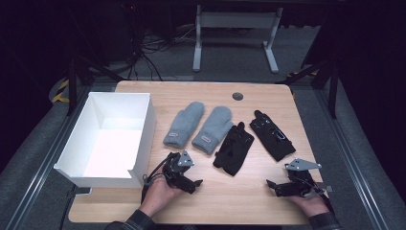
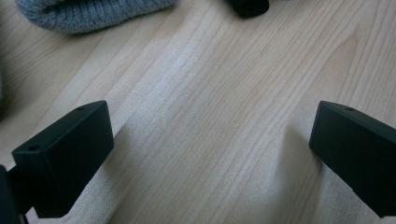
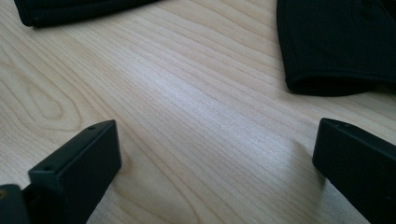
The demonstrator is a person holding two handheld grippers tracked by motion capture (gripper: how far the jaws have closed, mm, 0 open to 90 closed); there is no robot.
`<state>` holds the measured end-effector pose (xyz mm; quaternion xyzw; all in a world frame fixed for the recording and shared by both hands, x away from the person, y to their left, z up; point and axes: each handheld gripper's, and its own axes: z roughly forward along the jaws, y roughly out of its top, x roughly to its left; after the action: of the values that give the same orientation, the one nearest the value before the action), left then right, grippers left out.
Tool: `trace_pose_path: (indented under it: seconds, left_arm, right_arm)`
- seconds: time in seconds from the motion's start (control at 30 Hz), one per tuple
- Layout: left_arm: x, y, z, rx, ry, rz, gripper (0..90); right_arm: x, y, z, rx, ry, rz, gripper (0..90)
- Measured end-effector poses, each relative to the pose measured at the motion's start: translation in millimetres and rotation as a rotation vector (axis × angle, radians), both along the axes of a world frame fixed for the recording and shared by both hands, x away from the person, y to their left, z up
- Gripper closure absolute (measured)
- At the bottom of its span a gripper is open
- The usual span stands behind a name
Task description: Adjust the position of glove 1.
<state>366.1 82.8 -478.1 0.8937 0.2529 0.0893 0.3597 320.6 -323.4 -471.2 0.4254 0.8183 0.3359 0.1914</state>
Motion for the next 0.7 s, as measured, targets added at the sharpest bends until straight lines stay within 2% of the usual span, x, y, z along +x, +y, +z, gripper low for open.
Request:
trace_pose_path:
  seconds: [0.13,0.27,0.33,0.47,0.57,0.63,0.7]
  left_arm:
    - [-0.8,-0.3,0.3,0.001,0.003,0.010,0.3]
    - [-1.9,-0.5,3.6,-0.011,0.026,0.023,6.3]
    - [-1.5,-1.2,5.8,-0.013,0.049,0.026,6.4]
    - [-3.9,-3.3,10.2,-0.018,0.053,0.019,7.4]
    - [-3.4,-5.2,14.2,0.001,0.038,0.010,8.9]
    - [-1.4,-5.8,17.2,-0.005,0.038,0.013,9.7]
    - [3.6,-8.0,22.3,-0.002,0.034,0.010,15.6]
  right_arm:
    - [0.3,0.0,-0.1,0.000,0.000,0.001,0.9]
    - [0.5,0.3,-0.1,0.002,0.001,0.000,0.8]
    - [0.7,0.3,-0.1,0.001,0.001,0.001,0.6]
    - [1.4,0.5,0.0,-0.002,0.002,0.004,0.3]
    - [1.4,0.5,0.0,-0.003,0.002,0.005,0.3]
    - [1.4,0.5,0.0,-0.003,0.002,0.004,0.3]
    - [1.0,0.6,0.0,-0.003,0.003,0.003,0.3]
